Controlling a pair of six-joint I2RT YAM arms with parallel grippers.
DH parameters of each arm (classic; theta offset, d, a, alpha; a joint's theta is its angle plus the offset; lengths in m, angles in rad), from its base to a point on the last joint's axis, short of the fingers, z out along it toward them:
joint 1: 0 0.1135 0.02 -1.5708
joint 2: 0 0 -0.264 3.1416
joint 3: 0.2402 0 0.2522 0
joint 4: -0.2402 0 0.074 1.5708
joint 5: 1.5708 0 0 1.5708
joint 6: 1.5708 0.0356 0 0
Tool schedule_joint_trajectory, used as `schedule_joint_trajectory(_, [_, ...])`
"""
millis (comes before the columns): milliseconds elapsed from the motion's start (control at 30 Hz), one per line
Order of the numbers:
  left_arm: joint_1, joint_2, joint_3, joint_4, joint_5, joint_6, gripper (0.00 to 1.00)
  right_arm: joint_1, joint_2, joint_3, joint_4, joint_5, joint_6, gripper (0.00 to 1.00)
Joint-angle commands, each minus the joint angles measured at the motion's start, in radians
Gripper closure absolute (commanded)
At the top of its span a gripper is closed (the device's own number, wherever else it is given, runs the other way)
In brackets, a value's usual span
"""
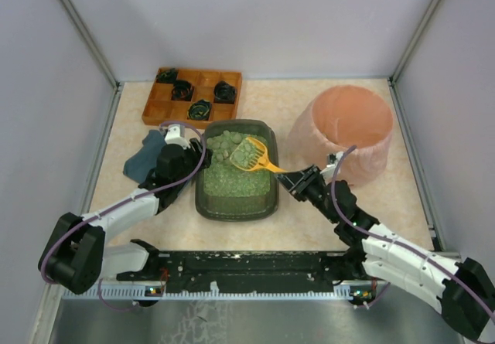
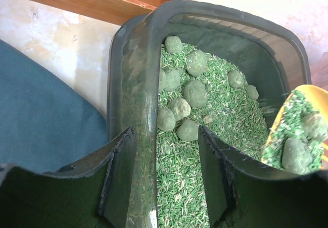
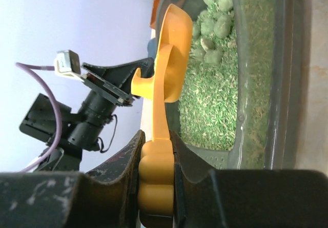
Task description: Clean the litter box
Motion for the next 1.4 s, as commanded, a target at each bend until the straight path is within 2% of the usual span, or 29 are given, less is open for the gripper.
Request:
schedule_joint_trajectory(0, [-0.005, 0.007, 0.028, 0.008, 0.009, -0.005, 0.43, -0.039, 0.051, 0.048, 0.106, -0.126, 0.008, 1.00])
schedule_joint_trajectory(100, [-0.005, -0.007, 0.023, 0.005, 0.003, -0.006, 0.43, -0.063, 0.038, -0.011, 0.178, -0.110, 0.074, 1.00])
schedule_joint_trajectory(233, [-0.006, -0.014, 0.014, 0.015, 0.000, -0.006, 0.43, -0.078, 0.131, 0.007, 0.275, -0.252, 0.052, 1.00])
schedule_joint_trajectory(367, [-0.005, -0.010, 0.019, 0.012, 0.002, -0.007, 0.43, -0.124, 0.079, -0.057, 0.289, -0.190, 0.122, 1.00])
schedule_joint_trajectory(500, [-0.006, -0.005, 0.018, 0.016, 0.006, -0.011, 0.42, -0.131, 0.156, 0.015, 0.329, -0.342, 0.046, 1.00])
schedule_joint_trajectory(600, [-0.004, -0.008, 0.019, 0.009, 0.000, -0.015, 0.41, -0.166, 0.099, -0.011, 0.270, -0.281, 0.069, 1.00])
schedule_joint_trajectory(667, [-0.005, -0.014, 0.013, 0.011, -0.009, -0.020, 0.38, -0.168, 0.061, -0.038, 0.258, -0.217, 0.081, 1.00])
schedule_joint_trajectory(800, [-0.005, -0.014, 0.004, 0.027, -0.008, -0.023, 0.31, -0.184, 0.107, 0.016, 0.259, -0.358, 0.015, 1.00])
schedule_joint_trajectory(900, [-0.005, -0.015, 0.008, 0.018, -0.015, -0.025, 0.29, -0.218, 0.033, -0.001, 0.164, -0.284, 0.014, 1.00])
schedule_joint_trajectory(933, [-0.005, -0.017, 0.007, 0.018, -0.017, -0.025, 0.28, -0.218, 0.009, -0.016, 0.181, -0.262, 0.025, 1.00])
schedule_joint_trajectory(1000, [-0.005, -0.022, 0.002, 0.021, -0.023, -0.028, 0.26, -0.219, 0.029, -0.024, 0.240, -0.321, 0.025, 1.00])
schedule_joint_trajectory(1100, [-0.004, -0.020, 0.003, 0.017, -0.032, -0.031, 0.21, -0.247, 0.051, 0.011, 0.197, -0.416, -0.034, 1.00])
schedule_joint_trajectory(1133, [-0.005, -0.020, 0.004, 0.013, -0.035, -0.033, 0.14, -0.261, 0.030, 0.002, 0.179, -0.395, -0.024, 1.00])
schedule_joint_trajectory(1200, [-0.004, -0.022, 0.003, 0.012, -0.035, -0.036, 0.12, -0.268, -0.007, -0.044, 0.218, -0.335, 0.030, 1.00])
schedule_joint_trajectory(1267, [-0.005, -0.022, 0.002, 0.014, -0.035, -0.038, 0.10, -0.268, 0.035, -0.051, 0.296, -0.401, 0.036, 1.00])
schedule_joint_trajectory(1367, [-0.005, -0.020, 0.004, 0.013, -0.033, -0.039, 0.05, -0.275, 0.094, -0.021, 0.312, -0.510, -0.002, 1.00])
